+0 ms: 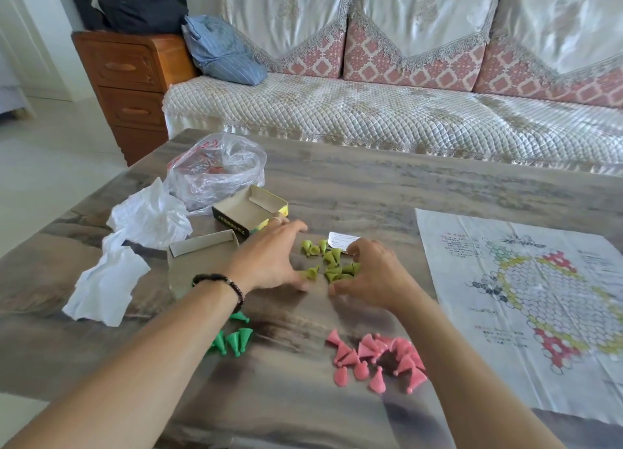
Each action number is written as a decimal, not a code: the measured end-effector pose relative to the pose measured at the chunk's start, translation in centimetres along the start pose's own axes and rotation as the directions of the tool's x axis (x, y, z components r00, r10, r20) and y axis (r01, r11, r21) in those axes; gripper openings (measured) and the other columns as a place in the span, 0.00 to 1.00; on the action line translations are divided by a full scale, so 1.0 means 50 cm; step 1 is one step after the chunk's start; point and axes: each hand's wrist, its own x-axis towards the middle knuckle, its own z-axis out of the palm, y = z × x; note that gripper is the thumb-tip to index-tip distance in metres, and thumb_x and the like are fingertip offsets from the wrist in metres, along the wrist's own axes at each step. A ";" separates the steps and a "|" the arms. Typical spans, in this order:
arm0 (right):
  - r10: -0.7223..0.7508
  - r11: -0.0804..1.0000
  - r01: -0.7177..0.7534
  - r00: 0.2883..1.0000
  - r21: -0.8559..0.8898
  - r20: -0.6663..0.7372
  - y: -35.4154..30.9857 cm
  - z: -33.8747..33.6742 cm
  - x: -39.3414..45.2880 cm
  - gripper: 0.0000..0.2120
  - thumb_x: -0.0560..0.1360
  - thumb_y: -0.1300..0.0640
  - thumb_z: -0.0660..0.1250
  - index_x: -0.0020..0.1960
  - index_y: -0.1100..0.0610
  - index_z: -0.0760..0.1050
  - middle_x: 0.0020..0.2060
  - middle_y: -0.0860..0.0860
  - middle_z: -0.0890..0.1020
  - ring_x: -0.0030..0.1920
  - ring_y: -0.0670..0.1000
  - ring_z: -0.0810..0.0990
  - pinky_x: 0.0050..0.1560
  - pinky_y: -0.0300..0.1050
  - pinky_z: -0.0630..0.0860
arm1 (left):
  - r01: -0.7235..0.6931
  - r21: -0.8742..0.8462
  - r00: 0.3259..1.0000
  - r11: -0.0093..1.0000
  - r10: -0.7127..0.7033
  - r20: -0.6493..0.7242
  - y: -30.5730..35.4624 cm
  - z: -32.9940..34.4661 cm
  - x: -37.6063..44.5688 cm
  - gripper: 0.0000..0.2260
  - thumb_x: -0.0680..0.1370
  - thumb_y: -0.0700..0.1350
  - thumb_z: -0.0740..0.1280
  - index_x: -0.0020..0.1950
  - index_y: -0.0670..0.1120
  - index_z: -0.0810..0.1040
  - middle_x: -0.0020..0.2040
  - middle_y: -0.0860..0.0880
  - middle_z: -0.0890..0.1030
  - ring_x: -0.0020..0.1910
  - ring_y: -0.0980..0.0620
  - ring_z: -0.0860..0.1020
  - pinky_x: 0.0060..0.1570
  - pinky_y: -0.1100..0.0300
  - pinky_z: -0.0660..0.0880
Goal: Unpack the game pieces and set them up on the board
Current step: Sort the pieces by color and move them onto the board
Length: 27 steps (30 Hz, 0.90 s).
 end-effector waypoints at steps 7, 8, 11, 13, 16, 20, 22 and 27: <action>-0.001 1.000 0.001 0.999 0.012 0.039 0.001 -0.008 0.000 0.37 0.63 0.48 0.78 0.66 0.58 0.68 0.60 0.53 0.70 0.53 0.49 0.69 0.50 0.39 0.66 | 0.125 0.151 0.964 0.981 -0.156 0.216 -0.027 -0.032 0.037 0.45 0.55 0.64 0.79 0.63 0.44 0.66 0.55 0.47 0.70 0.51 0.49 0.70 0.47 0.55 0.71; 0.001 1.000 -0.001 0.999 0.015 0.040 0.000 -0.008 0.004 0.36 0.63 0.48 0.78 0.65 0.58 0.69 0.59 0.53 0.71 0.51 0.49 0.68 0.50 0.40 0.67 | 0.123 0.142 0.961 0.982 -0.154 0.230 -0.030 -0.034 0.043 0.43 0.56 0.64 0.79 0.60 0.44 0.67 0.55 0.47 0.71 0.50 0.49 0.71 0.47 0.55 0.72; 0.008 1.000 -0.010 0.998 0.030 0.058 -0.004 -0.006 0.018 0.29 0.62 0.48 0.79 0.57 0.56 0.72 0.56 0.53 0.71 0.50 0.49 0.69 0.44 0.39 0.67 | 0.117 0.063 0.954 0.991 -0.130 0.271 -0.040 -0.036 0.060 0.46 0.57 0.62 0.80 0.67 0.42 0.67 0.58 0.47 0.72 0.52 0.49 0.73 0.50 0.55 0.73; 0.009 1.000 -0.010 0.999 0.024 0.051 -0.008 -0.001 0.027 0.23 0.61 0.49 0.79 0.47 0.53 0.69 0.53 0.52 0.71 0.48 0.50 0.69 0.36 0.37 0.64 | 0.112 -0.058 0.959 0.992 -0.092 0.269 -0.042 -0.032 0.069 0.44 0.59 0.57 0.81 0.69 0.44 0.69 0.51 0.51 0.76 0.48 0.52 0.75 0.46 0.59 0.72; -0.010 1.000 0.009 0.999 0.028 0.037 -0.017 0.005 0.041 0.24 0.61 0.50 0.78 0.51 0.57 0.74 0.52 0.52 0.73 0.50 0.51 0.71 0.41 0.40 0.67 | 0.076 -0.191 0.968 0.979 -0.027 0.249 -0.038 -0.014 0.083 0.32 0.61 0.52 0.82 0.62 0.49 0.76 0.36 0.58 0.77 0.36 0.60 0.76 0.37 0.64 0.70; -0.041 0.995 0.038 0.999 0.090 0.034 -0.026 -0.001 0.043 0.26 0.62 0.53 0.78 0.57 0.58 0.76 0.52 0.52 0.77 0.48 0.51 0.75 0.43 0.43 0.73 | -0.014 -0.261 0.966 0.965 0.080 0.245 -0.018 0.003 0.086 0.25 0.63 0.48 0.81 0.58 0.52 0.80 0.28 0.65 0.77 0.28 0.68 0.73 0.26 0.73 0.64; -0.044 0.991 0.034 0.996 0.132 0.072 -0.022 -0.013 0.035 0.30 0.62 0.54 0.78 0.61 0.57 0.75 0.54 0.51 0.78 0.47 0.49 0.77 0.44 0.41 0.73 | -0.046 -0.263 0.964 0.964 0.112 0.242 -0.017 -0.001 0.081 0.28 0.61 0.51 0.82 0.58 0.55 0.77 0.35 0.65 0.78 0.30 0.69 0.73 0.29 0.74 0.66; -0.032 0.999 0.029 0.984 0.018 0.177 0.002 -0.048 0.020 0.29 0.61 0.52 0.80 0.56 0.61 0.74 0.50 0.53 0.78 0.45 0.53 0.77 0.46 0.46 0.74 | -0.006 -0.164 0.942 0.986 0.061 0.331 -0.048 -0.014 0.072 0.47 0.59 0.50 0.83 0.74 0.51 0.64 0.50 0.53 0.78 0.44 0.60 0.78 0.40 0.69 0.71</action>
